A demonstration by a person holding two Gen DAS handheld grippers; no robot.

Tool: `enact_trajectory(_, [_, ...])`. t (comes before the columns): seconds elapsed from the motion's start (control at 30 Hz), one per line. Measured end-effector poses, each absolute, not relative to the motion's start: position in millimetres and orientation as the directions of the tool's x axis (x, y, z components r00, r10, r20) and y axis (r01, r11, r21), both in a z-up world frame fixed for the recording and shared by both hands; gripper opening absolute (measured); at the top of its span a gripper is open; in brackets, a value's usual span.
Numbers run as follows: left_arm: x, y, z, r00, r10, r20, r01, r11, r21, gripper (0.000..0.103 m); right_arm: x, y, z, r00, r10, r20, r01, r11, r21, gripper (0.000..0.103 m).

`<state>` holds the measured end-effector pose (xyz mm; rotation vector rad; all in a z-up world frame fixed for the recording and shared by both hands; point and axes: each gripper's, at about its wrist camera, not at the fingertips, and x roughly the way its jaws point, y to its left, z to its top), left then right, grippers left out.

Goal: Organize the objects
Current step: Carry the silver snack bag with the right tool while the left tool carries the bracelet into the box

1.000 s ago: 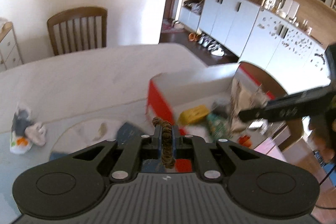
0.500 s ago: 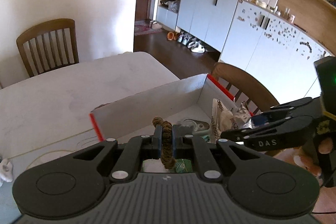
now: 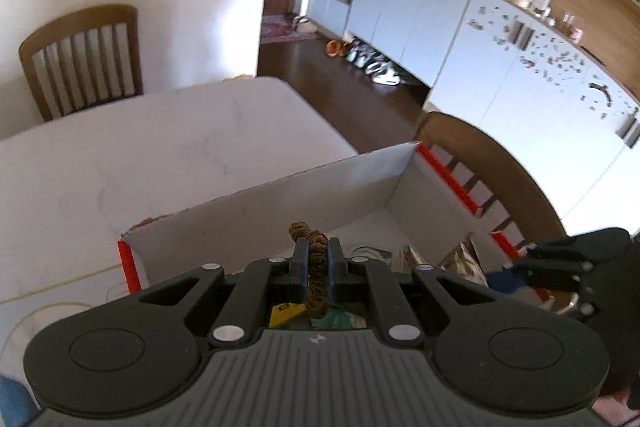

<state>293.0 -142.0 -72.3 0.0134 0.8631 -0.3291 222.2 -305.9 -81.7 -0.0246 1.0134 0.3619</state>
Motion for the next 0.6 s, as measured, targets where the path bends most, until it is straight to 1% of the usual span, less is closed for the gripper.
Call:
enact_trajectory(0.2, [299,-140,-93,0.577,-0.227,-0.784,0.251,0.963,-0.093,0.009,224,-298,-92,0.429,0.291,-0.855,-0.366,0.922,0.13,0.048])
enact_trajectory(0.4, [302,-138,-107,0.555,-0.17,-0.814,0.211,0.976,-0.06,0.009,223,-298,-100,0.414,0.278,-0.867,-0.389,0.915,0.108,0.048])
enact_trajectory(0.6, [303,-139,-118,0.529,-0.101,-0.843,0.189,0.982,0.001,0.009,227,-301,-110,0.41,0.259,-0.875,-0.396,0.914,0.085,0.048])
